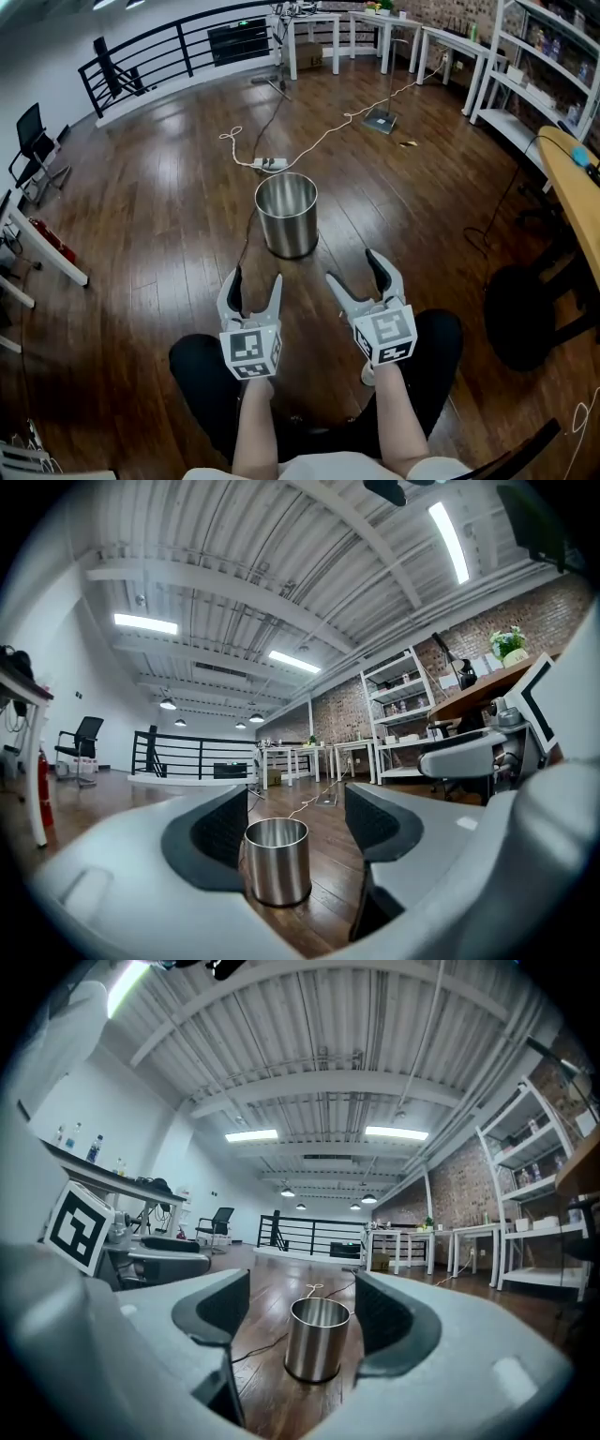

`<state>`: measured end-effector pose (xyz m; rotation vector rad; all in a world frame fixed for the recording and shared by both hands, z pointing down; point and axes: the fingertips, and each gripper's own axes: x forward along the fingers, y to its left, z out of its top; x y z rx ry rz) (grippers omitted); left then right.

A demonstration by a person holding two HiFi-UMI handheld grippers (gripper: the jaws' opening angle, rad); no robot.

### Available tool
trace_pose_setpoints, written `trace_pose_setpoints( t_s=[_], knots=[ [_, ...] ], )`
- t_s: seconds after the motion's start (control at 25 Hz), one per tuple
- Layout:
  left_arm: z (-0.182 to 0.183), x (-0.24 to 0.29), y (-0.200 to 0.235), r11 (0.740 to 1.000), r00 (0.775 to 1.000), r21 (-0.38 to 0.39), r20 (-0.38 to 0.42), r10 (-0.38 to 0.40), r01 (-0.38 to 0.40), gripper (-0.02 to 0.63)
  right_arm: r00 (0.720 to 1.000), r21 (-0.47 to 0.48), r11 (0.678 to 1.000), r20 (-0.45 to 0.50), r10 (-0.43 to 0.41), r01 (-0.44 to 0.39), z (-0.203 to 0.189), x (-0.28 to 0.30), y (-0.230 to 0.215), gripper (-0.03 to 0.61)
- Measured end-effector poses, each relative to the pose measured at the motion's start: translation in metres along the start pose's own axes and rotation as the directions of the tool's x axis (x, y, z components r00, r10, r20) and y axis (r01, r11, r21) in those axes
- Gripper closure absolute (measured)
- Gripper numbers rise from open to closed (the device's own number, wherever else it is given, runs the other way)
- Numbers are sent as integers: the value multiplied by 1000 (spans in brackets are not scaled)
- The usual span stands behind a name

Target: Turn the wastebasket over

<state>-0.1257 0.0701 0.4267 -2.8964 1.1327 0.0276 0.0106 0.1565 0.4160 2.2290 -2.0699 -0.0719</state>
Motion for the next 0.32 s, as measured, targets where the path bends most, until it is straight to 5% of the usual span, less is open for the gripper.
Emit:
trace_pose_setpoints(
  t_s=[0.32],
  knots=[
    [-21,9,-6,999,1000,-30,-17,-20,19,288,999,13,1000,-41,27,-26,-27,10,8,241]
  ],
)
